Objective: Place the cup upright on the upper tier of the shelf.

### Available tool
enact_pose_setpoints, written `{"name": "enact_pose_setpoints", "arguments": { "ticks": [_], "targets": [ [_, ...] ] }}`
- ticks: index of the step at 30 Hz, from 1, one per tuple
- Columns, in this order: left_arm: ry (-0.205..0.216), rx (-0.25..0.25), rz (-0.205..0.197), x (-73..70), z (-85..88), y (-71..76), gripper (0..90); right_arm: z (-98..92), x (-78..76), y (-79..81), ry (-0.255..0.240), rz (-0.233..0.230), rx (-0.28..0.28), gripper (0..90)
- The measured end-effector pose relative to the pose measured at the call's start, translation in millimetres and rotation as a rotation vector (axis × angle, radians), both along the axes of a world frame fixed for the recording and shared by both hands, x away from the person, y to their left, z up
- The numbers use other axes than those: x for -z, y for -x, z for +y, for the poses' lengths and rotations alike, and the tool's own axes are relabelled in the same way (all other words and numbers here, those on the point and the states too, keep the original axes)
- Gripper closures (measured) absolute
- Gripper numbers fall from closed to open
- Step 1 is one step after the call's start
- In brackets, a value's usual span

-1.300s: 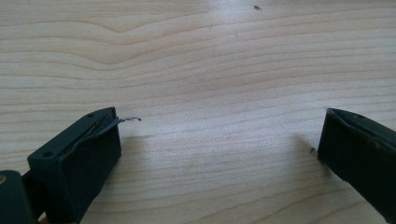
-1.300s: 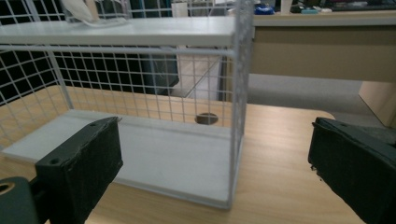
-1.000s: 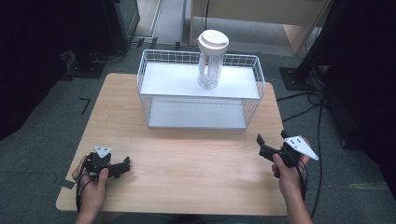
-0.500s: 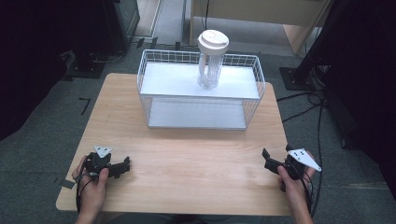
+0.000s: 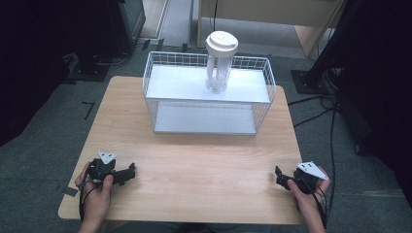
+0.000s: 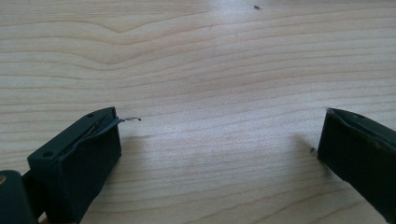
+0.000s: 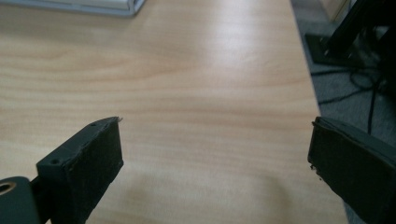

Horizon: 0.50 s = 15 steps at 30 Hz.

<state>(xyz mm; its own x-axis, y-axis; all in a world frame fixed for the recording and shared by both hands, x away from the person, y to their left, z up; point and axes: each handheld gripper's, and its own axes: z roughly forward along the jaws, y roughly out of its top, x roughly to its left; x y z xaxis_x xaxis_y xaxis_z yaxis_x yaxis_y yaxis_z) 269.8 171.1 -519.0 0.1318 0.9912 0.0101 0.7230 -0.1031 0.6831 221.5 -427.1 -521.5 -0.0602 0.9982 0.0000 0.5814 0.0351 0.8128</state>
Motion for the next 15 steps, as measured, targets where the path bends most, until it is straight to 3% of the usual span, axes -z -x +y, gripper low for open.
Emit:
{"name": "enact_pose_setpoints", "arguments": {
  "ticks": [2, 9, 15],
  "targets": [
    [0.001, -0.001, -0.001, 0.1, -0.1, 0.0, 0.0, -0.4, -0.1, 1.1, 0.001, -0.009, -0.002, 3.5],
    [0.001, -0.002, -0.001, 0.1, -0.1, 0.0, 0.0, -5.9, 3.9, 2.7, -0.02, 0.131, -0.018, 6.1],
    [0.001, -0.001, -0.001, 0.1, -0.1, 0.0, 0.0, -6.1, 4.0, 12.3, -0.016, 0.139, -0.029, 8.7]
  ]
}}
